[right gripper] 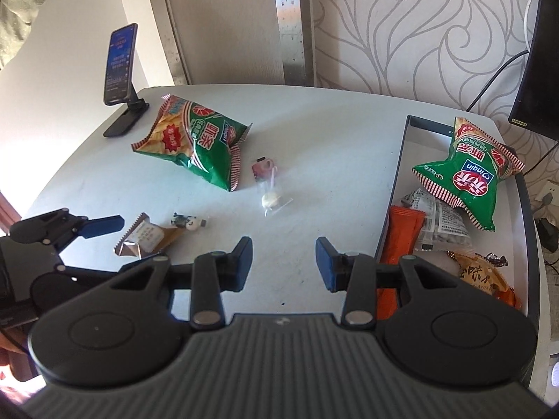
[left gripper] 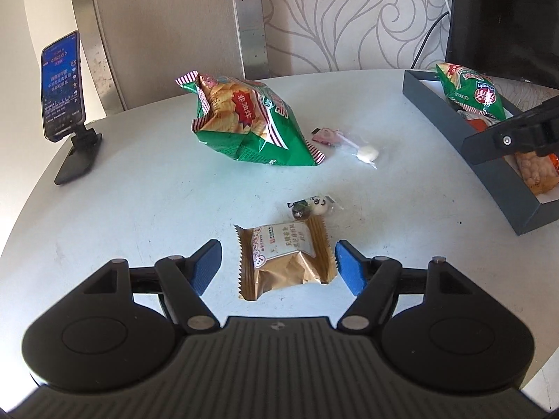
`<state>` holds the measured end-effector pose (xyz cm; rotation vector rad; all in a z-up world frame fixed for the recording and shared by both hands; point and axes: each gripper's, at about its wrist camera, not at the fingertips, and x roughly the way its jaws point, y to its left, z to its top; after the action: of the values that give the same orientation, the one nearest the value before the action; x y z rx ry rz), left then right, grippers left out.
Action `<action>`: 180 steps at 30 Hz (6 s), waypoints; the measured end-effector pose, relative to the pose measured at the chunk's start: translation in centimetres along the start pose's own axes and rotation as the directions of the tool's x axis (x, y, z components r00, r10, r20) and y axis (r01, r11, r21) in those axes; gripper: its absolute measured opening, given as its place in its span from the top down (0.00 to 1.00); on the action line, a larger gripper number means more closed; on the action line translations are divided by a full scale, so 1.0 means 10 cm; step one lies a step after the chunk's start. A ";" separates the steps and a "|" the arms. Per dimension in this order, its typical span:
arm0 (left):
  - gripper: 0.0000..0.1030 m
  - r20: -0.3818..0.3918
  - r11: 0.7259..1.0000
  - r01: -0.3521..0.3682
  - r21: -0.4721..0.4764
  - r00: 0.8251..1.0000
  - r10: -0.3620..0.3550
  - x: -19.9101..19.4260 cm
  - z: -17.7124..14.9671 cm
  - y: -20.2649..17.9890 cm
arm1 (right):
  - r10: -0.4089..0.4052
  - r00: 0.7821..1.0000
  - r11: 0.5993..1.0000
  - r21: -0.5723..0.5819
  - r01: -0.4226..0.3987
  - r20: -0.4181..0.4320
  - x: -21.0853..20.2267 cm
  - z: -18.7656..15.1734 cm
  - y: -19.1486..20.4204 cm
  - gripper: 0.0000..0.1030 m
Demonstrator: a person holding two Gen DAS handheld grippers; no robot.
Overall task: Organize snacks
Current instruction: 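Grasp the gold-brown pastry packet with the left gripper while the right moves to the clear-wrapped candy, then grasp the clear-wrapped candy with the right gripper while the left lifts the pastry packet, then carry the pastry packet and clear-wrapped candy over the tray with both grippers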
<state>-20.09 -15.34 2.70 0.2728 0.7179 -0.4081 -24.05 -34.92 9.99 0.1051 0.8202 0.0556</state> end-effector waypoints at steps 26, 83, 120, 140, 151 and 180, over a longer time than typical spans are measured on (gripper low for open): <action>0.50 -0.004 0.991 -0.001 -0.136 1.000 0.000 -0.01 -0.15 0.56 | 0.124 0.988 0.973 -0.182 -0.139 -0.093 0.37 0.01 0.63 0.59; 0.56 -0.008 0.997 0.031 -0.068 0.999 -0.032 -0.17 -0.26 0.71 | 0.103 0.986 0.969 -0.209 -0.130 -0.133 0.70 -0.03 0.87 0.75; 0.56 0.011 0.992 0.126 0.020 0.992 -0.126 -0.18 -0.12 0.27 | 0.084 0.996 0.994 -0.076 -0.085 -0.008 -0.13 -0.27 0.68 0.75; 0.55 0.023 0.972 0.208 0.110 0.977 -0.212 -0.19 0.07 -0.23 | 0.003 0.999 1.000 0.020 -0.004 0.040 -0.44 -0.40 0.29 0.75; 0.55 0.055 0.949 0.260 0.177 0.960 -0.274 -0.21 0.30 -0.64 | -0.071 0.995 0.996 0.065 0.066 0.069 -0.64 -0.46 0.03 0.75; 0.54 0.066 0.865 0.398 0.307 0.897 -0.436 -0.03 0.73 -1.72 | -0.236 0.969 0.958 0.187 0.219 0.075 -0.97 -0.58 -0.69 0.75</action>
<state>-23.80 -33.31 6.42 0.3590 0.5812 -0.9436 -34.87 -42.23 12.34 0.1791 0.7352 -0.2395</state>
